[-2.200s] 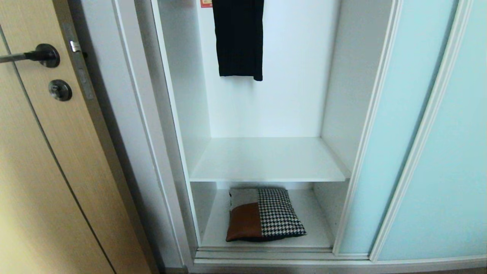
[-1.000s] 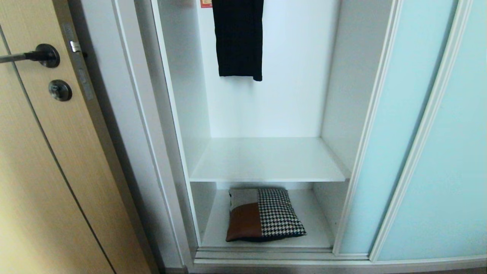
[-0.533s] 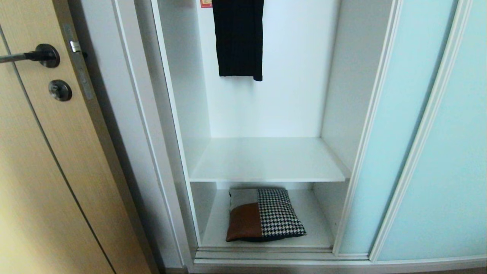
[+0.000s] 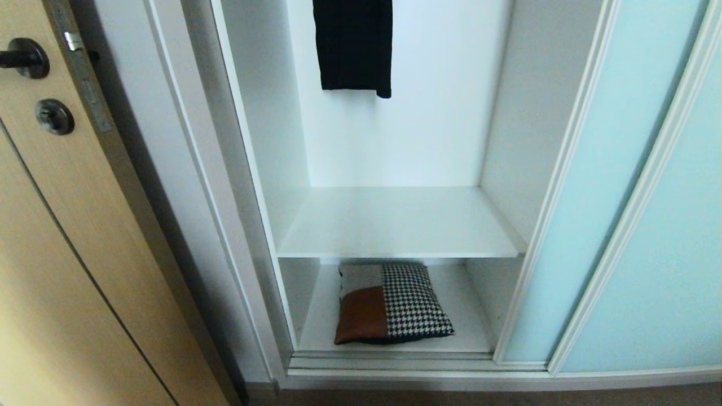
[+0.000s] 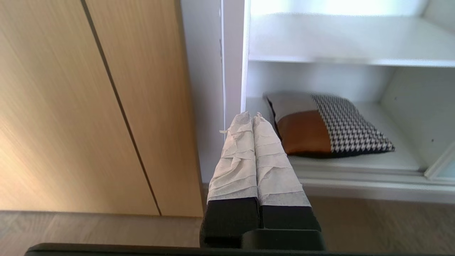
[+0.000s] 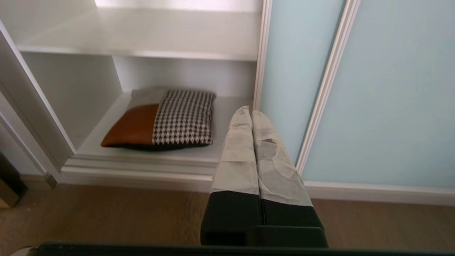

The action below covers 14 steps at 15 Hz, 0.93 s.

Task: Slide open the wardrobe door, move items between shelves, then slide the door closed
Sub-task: Open the door

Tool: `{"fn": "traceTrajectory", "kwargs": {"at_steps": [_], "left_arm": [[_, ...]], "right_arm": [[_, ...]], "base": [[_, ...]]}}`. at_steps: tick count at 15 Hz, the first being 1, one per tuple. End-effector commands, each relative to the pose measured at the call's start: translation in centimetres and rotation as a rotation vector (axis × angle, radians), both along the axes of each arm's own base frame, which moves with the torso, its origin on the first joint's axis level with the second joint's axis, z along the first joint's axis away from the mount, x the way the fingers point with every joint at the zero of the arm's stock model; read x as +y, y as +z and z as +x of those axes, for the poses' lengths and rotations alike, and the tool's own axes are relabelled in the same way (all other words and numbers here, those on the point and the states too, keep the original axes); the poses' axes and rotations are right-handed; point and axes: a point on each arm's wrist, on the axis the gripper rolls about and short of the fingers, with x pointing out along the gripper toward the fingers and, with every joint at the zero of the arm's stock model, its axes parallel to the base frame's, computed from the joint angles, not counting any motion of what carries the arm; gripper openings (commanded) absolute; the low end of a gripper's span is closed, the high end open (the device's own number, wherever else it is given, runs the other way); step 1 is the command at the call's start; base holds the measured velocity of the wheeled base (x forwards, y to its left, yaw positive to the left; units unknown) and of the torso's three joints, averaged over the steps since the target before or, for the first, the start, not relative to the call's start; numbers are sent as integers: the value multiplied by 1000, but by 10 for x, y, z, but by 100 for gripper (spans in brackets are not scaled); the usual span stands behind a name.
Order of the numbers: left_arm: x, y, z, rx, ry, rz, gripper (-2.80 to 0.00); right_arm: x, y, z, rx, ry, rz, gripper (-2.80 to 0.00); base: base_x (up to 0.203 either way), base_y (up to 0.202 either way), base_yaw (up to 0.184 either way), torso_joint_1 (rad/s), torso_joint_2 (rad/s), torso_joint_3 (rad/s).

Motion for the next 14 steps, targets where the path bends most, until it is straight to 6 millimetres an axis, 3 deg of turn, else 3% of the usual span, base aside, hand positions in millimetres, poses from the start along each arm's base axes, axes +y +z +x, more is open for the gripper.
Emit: {"fn": "traceTrajectory", "kwargs": {"at_steps": [1,14], "left_arm": [[0,0,0,2,1,0,-280],[0,0,0,2,1,5,-280]], "right_arm": [[0,0,0,1,1,0,-280],[0,0,0,1,1,0,-280]], "base": [[0,0,0,6,2,-186],[0,0,0,3,3,-197]]}}
